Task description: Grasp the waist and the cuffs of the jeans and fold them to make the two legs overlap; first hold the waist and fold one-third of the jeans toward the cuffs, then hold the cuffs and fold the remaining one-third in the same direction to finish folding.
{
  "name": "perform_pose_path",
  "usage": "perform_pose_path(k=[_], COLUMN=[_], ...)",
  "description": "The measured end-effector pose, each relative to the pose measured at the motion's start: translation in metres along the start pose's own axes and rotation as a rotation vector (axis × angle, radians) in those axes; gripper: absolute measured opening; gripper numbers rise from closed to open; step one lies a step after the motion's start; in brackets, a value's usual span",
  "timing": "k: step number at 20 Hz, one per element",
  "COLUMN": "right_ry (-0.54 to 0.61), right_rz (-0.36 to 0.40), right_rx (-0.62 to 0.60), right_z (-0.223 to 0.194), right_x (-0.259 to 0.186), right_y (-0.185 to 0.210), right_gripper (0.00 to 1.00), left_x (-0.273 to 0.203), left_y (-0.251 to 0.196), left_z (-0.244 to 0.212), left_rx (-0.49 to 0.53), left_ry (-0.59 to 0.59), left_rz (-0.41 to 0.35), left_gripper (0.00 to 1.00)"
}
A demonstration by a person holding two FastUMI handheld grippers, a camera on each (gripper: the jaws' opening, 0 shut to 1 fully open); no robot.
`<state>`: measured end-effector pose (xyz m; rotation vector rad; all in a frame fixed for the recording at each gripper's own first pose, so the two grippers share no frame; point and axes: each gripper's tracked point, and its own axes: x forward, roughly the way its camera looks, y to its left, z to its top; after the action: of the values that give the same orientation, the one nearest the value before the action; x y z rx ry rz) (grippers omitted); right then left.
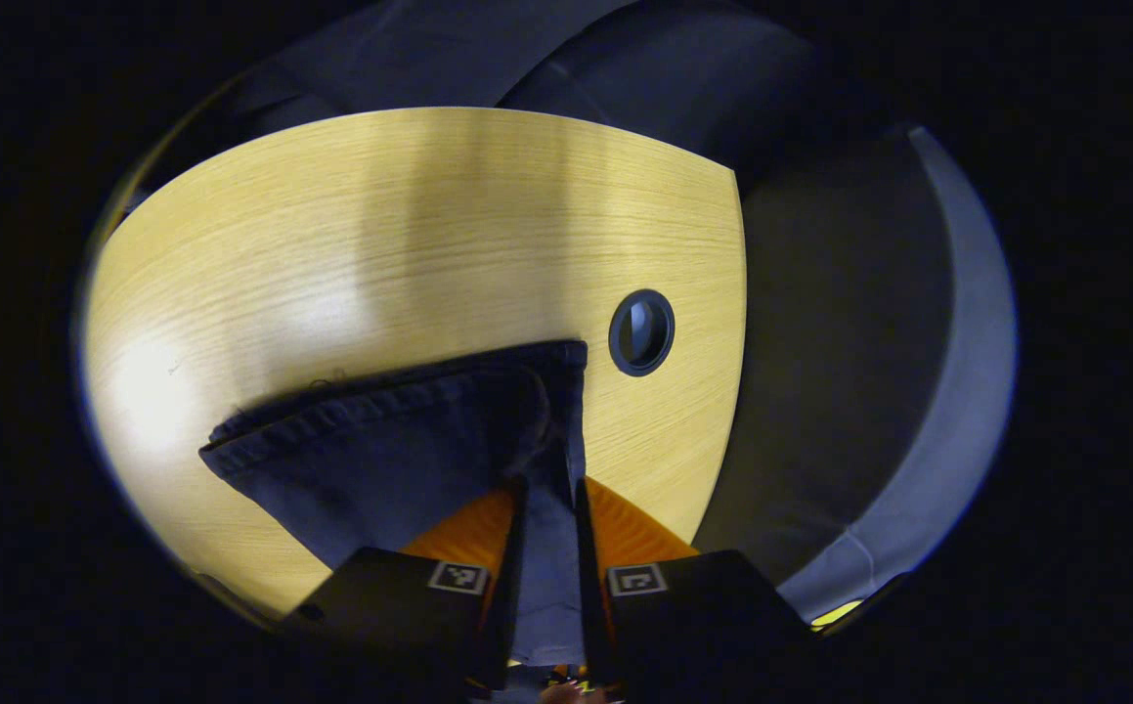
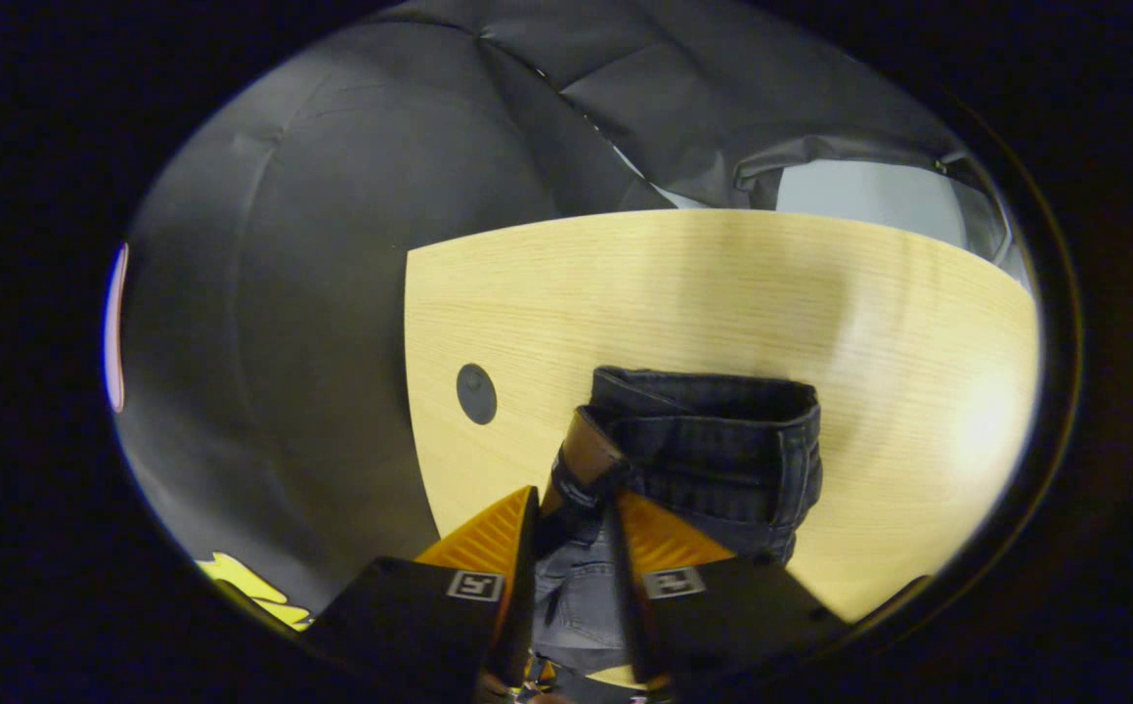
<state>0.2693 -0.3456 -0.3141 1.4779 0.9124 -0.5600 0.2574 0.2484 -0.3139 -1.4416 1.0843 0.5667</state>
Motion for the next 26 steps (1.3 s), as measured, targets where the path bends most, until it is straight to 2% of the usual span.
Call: perform_pose_path(k=[1, 4, 5, 6, 9, 14, 16, 18, 19, 20, 21, 22, 23, 26], right_ry=[-0.016, -0.076, -0.091, -0.109, -0.18, -0.399, -0.517, -0.639, -0.688, -0.729, -0.749, -0.762, -0.772, -0.749], right_rz=[0.011, 0.006, 0.011, 0.02, 0.052, 0.116, 0.158, 0.2, 0.211, 0.223, 0.244, 0.254, 0.251, 0.234], right_rx=[-0.011, -0.087, -0.119, -0.157, -0.336, -0.817, -1.008, -1.174, -1.243, -1.3, -1.342, -1.374, -1.382, -1.334], right_z=[0.002, 0.004, 0.003, 0.0, -0.015, -0.062, -0.088, -0.115, -0.127, -0.138, -0.153, -0.168, -0.175, -0.185], right_x=[-0.003, -0.022, -0.03, -0.043, -0.082, -0.169, -0.207, -0.242, -0.256, -0.265, -0.273, -0.278, -0.281, -0.274], right_y=[0.003, 0.002, 0.004, 0.003, 0.009, 0.015, 0.017, 0.015, 0.01, 0.006, 0.001, -0.005, -0.013, -0.034], right_gripper=[0.41, 0.81, 0.82, 0.9, 0.9, 0.9, 0.9, 0.9, 0.98, 0.82, 0.82, 0.95, 0.93, 0.96], left_x=[0.0, -0.005, -0.01, -0.021, -0.074, -0.197, -0.233, -0.247, -0.253, -0.258, -0.258, -0.259, -0.257, -0.264], left_y=[0.001, -0.002, -0.008, -0.017, -0.039, -0.104, -0.11, -0.098, -0.096, -0.089, -0.078, -0.061, -0.047, -0.018], left_z=[-0.001, -0.006, -0.008, -0.012, -0.028, -0.084, -0.12, -0.15, -0.166, -0.19, -0.209, -0.228, -0.243, -0.289], left_rx=[0.006, 0.025, 0.044, 0.084, 0.34, 0.857, 1.012, 1.133, 1.188, 1.237, 1.276, 1.299, 1.31, 1.338], left_ry=[0.002, -0.002, -0.009, -0.027, -0.151, -0.469, -0.591, -0.662, -0.697, -0.718, -0.724, -0.724, -0.732, -0.752], left_rz=[0.008, 0.003, -0.004, -0.019, -0.057, -0.185, -0.239, -0.284, -0.3, -0.329, -0.35, -0.375, -0.395, -0.455], left_gripper=[0.31, 1.0, 0.92, 0.92, 0.92, 0.92, 0.92, 0.94, 0.98, 0.99, 0.99, 0.99, 0.99, 0.99])
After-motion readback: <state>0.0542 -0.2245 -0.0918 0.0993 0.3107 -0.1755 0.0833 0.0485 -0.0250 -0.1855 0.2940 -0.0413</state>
